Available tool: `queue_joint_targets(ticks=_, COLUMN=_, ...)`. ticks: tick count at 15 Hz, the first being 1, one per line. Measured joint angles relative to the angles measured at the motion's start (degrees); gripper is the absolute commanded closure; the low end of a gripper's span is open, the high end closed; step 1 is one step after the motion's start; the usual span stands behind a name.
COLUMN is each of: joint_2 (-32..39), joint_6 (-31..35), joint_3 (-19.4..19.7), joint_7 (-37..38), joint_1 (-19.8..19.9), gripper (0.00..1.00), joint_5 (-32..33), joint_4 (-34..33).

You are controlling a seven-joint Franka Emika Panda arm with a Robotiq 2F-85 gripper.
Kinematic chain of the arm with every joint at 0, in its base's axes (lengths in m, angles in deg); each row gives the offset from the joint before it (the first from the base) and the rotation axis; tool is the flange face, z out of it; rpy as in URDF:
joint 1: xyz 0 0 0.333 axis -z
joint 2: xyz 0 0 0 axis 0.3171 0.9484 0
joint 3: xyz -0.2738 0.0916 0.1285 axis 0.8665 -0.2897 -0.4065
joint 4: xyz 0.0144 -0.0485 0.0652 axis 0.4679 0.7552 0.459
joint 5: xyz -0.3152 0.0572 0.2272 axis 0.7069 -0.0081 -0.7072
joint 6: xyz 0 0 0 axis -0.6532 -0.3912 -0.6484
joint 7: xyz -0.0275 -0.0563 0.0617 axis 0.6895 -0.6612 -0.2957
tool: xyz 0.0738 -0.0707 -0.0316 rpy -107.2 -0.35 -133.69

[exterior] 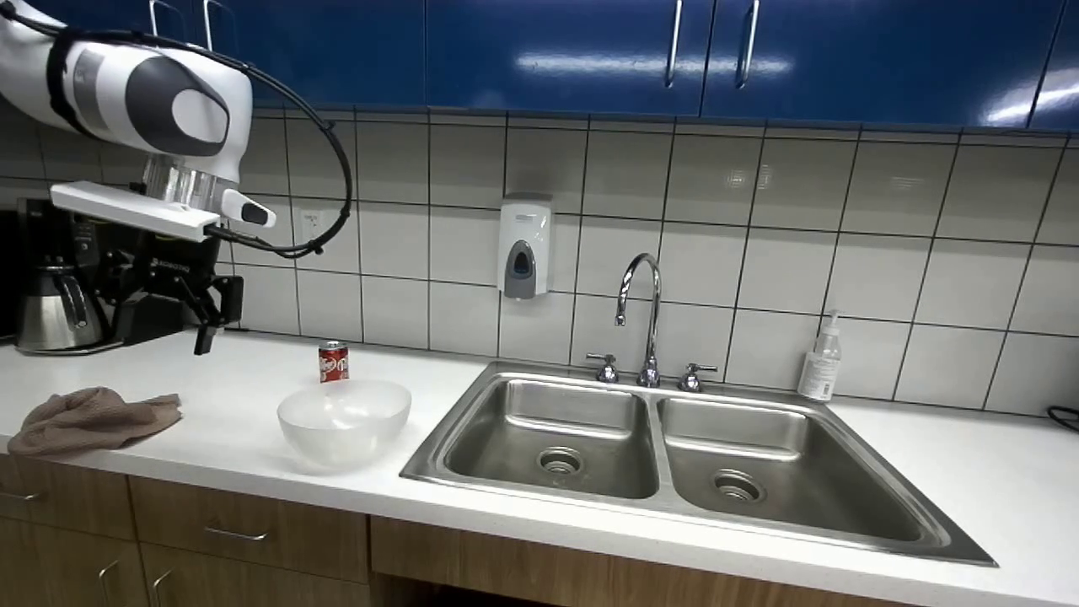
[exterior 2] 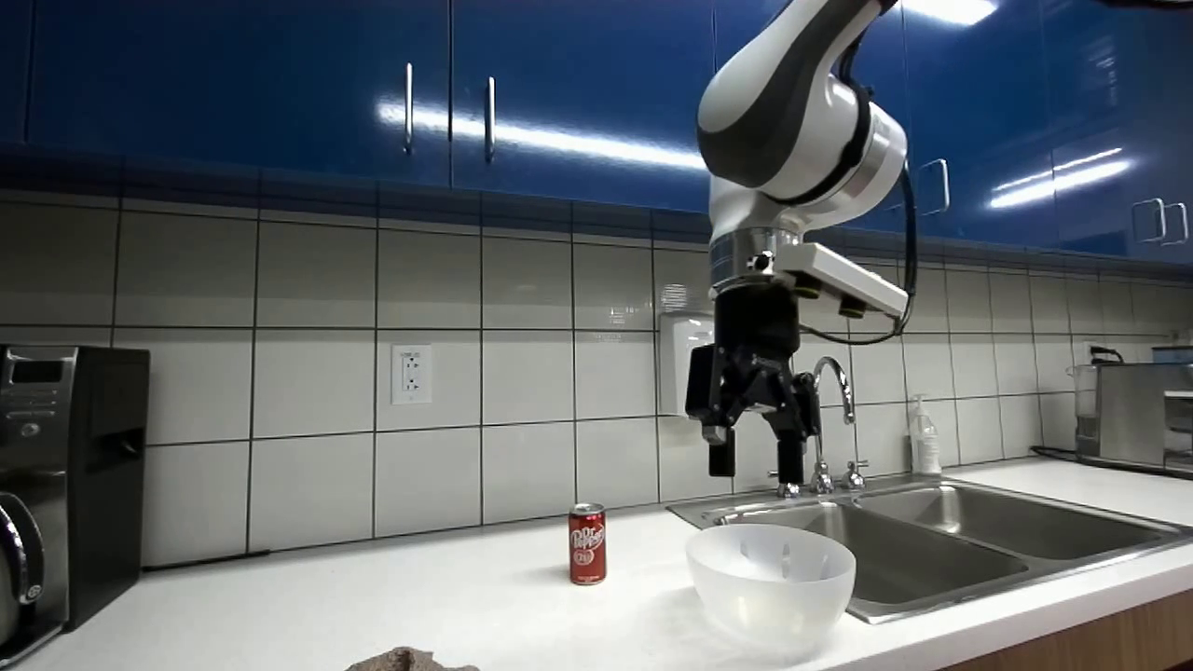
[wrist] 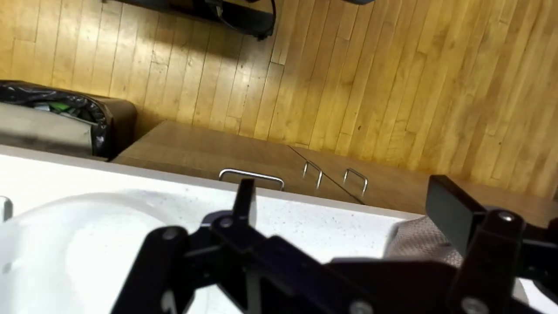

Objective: Put the towel in the bowl.

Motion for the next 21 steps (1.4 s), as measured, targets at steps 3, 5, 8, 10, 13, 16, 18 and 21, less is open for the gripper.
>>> queue_joint_targets(ticks=3, joint_2=5.00, joint_6=3.19, joint_3=-1.87, joint_7=-0.82, joint_1=-1.43, gripper=0.00, joint_5=0.00, joint_4=-3.08)
queue_joint_targets(ticks=5, joint_2=7.97, joint_6=4.98, joint_3=-3.25, joint_7=-0.88, joint_1=-2.27, gripper=0.00, joint_5=0.06, joint_4=-5.24)
queue_joint_targets(ticks=8, joint_2=11.98, joint_6=7.13, joint_3=-5.15, joint_7=-0.88, joint_1=-3.32, gripper=0.00, joint_5=0.91, joint_4=-8.44)
queue_joint_targets(ticks=10, joint_2=14.64, joint_6=8.34, joint_3=-6.34, joint_7=-0.86, joint_1=-3.92, gripper=0.00, joint_5=2.14, joint_4=-10.59)
queue_joint_targets(ticks=13, joint_2=18.61, joint_6=10.91, joint_3=-7.86, joint_7=-0.50, joint_1=-4.92, gripper=0.00, joint_5=4.36, joint_4=-13.37)
queue_joint_targets(ticks=16, joint_2=22.91, joint_6=13.57, joint_3=-9.10, joint_7=0.87, joint_1=-6.32, gripper=0.00, joint_5=7.08, joint_4=-16.15)
queue_joint_targets(ticks=18, joint_2=25.88, joint_6=14.86, joint_3=-9.70, joint_7=2.10, joint_1=-7.47, gripper=0.00, joint_5=8.96, joint_4=-18.25)
queue_joint_targets(ticks=21, joint_2=29.86, joint_6=15.61, joint_3=-10.20, joint_7=3.28, joint_1=-9.18, gripper=0.00, joint_5=11.08, joint_4=-21.59)
